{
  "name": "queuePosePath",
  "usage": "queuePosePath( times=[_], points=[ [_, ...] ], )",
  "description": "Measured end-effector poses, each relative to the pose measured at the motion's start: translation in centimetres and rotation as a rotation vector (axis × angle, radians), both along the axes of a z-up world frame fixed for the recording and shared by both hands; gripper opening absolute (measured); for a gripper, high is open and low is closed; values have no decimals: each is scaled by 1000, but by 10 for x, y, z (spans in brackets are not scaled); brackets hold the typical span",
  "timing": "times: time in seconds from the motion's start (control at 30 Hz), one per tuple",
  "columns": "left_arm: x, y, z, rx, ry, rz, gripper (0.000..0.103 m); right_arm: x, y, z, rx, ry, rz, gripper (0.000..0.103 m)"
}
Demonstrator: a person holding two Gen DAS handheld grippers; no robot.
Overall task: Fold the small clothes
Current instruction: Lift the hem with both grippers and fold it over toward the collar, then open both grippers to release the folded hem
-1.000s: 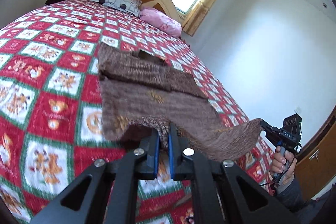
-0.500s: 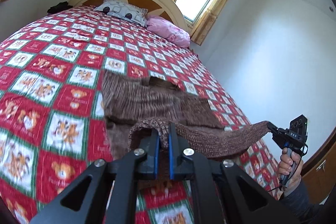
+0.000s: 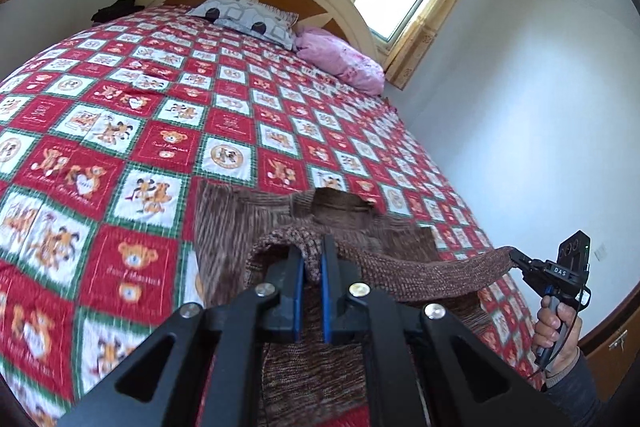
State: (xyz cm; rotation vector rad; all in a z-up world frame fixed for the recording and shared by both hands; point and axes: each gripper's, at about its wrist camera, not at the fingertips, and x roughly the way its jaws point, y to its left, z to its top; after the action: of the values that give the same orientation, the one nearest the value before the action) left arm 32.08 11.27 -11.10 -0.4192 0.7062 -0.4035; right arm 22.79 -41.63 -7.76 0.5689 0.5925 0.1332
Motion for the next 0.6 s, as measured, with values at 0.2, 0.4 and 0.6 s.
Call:
queuePosePath(
  times=[0.2, 0.4, 0.6],
  points=[
    [40, -3, -23, 17, 53, 2, 7, 49, -15, -25, -3, 68, -5, 5],
    [69, -5, -51, 30, 120, -1, 7, 96, -23, -51, -21, 163, 10, 5],
    [96, -3, -62, 41, 143, 17, 8, 145, -37, -67, 10, 226, 3, 5]
  ],
)
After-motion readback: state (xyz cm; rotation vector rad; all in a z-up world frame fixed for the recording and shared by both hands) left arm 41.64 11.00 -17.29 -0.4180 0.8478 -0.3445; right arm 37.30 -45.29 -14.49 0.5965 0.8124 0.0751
